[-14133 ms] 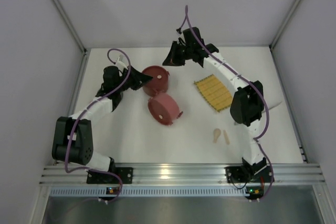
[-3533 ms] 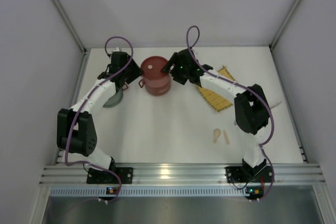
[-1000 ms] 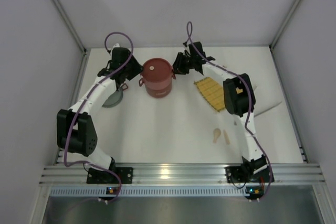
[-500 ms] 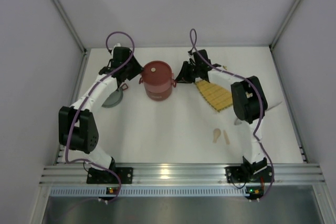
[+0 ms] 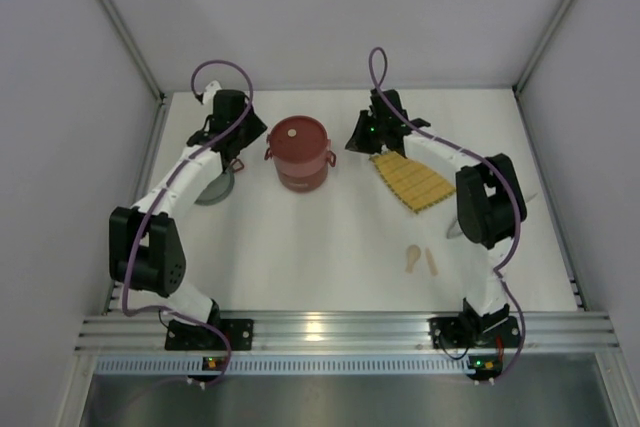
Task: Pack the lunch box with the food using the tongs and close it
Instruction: Close the fastener on the packing box.
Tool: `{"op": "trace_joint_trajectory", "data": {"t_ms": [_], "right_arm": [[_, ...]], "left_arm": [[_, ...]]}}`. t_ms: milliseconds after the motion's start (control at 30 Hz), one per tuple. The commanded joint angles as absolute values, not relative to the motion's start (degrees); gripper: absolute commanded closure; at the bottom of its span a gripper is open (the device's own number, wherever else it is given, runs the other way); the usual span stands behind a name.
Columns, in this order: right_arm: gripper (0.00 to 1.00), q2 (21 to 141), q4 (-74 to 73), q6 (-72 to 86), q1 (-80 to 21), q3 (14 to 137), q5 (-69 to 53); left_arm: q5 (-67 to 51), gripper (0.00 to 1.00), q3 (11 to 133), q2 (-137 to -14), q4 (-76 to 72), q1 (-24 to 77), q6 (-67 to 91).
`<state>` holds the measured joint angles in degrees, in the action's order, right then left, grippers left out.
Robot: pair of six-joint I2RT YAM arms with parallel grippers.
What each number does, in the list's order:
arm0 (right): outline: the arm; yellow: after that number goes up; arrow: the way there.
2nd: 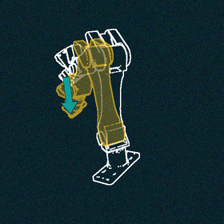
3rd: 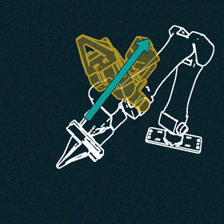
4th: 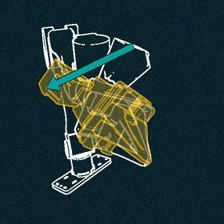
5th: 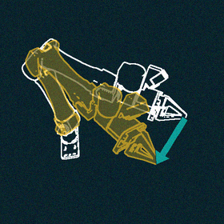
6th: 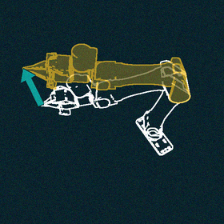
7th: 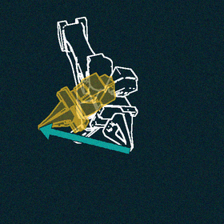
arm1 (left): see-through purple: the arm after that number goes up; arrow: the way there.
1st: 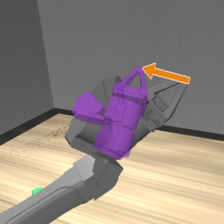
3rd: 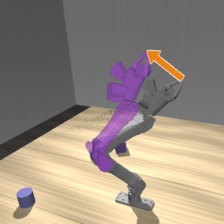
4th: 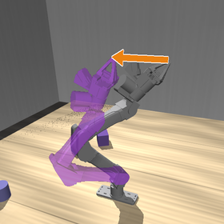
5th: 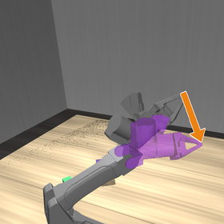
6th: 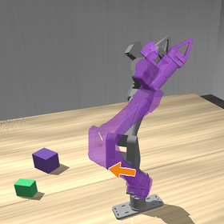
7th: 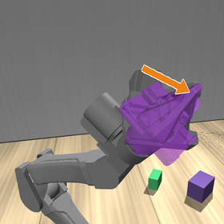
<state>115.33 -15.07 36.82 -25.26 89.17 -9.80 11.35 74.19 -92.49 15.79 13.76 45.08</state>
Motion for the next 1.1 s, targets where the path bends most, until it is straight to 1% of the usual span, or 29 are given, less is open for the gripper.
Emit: {"op": "trace_joint_trajectory", "data": {"t_ms": [0,33,133,233,400,433,600,733,1067], "right_arm": [[0.85,109.6,-16.79,35.77,-27.07,86.32,-8.52],[0.85,108.99,-16.61,35.77,-27.16,85.18,-8.7],[0.86,108.55,-17.14,35.86,-27.33,83.94,-8.79],[0.86,108.02,-17.05,36.21,-27.77,83.23,-8.53],[0.86,108.46,-17.49,37.18,-28.83,83.85,-8.35],[0.87,108.54,-17.32,37.35,-28.92,83.93,-8.26],[0.87,109.77,-17.49,38.67,-29.88,85.51,-7.65],[0.87,111.09,-17.67,39.46,-30.85,86.31,-7.21],[0.89,116.1,-17.4,41.22,-32.25,90.44,-7.47]], "left_arm": [[17.48,0.51,73.39,-88.07,12.3,13.8,47.63],[20.62,0.51,72.61,-87.11,13.26,13.71,48.16],[22.58,0.51,71.81,-86.66,15.11,11.7,50.27],[20.31,0.53,69.53,-87.01,15.03,9.15,51.68],[17.41,0.55,68.55,-90.7,14.59,8.7,51.85],[16.71,0.58,68.55,-92.27,14.59,8.7,51.86],[11.71,0.64,68.9,-96.5,11.61,8.7,51.86],[10.11,0.71,70.66,-100.01,12.22,8.7,51.94],[4.4,0.71,71.1,-103.88,9.58,9.93,50.01]]}}
